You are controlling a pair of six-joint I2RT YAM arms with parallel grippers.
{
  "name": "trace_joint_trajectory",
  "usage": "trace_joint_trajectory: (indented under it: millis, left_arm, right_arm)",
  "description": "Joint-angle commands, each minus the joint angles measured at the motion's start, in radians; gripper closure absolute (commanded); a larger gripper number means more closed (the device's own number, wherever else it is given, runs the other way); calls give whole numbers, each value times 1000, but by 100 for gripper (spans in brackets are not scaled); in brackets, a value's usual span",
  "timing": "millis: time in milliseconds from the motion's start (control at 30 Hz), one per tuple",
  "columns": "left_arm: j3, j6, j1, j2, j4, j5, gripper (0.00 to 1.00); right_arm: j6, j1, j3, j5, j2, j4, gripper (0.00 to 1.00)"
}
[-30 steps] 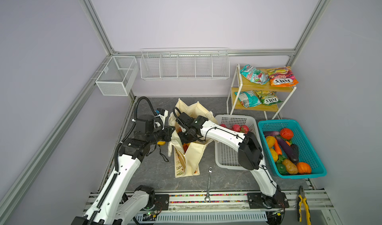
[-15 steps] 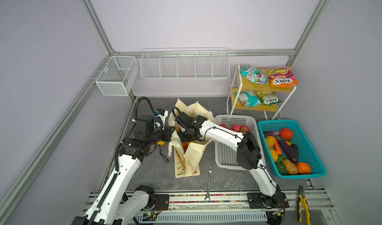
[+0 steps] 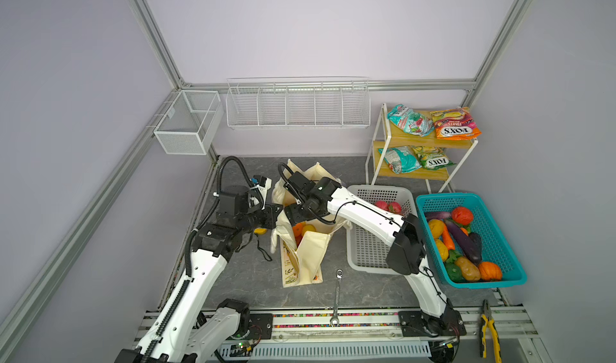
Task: Place the food into the grocery bag and tie it
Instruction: 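Open the right gripper and raise it out of the tote bag, then move the right gripper over the teal basket of vegetables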
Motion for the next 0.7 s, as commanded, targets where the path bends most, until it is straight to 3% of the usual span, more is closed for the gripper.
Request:
trace_joint_trajectory:
  millis: [0, 167, 367, 667]
  left_arm:
    - [0, 4, -5, -14, 36, 5, 100]
    - [0, 11, -6, -3, 30, -12, 100]
    - [0, 13, -6, -2, 27, -23, 100]
    - [0, 14, -5, -1, 27, -23, 100]
  right_arm:
    - [-24, 8, 45, 89, -143, -69, 12]
    - [-12, 8, -22, 193, -316, -77, 12]
    - [69, -32, -256, 406, -593, 1, 12]
    - [341, -397, -684, 479, -962, 16, 12]
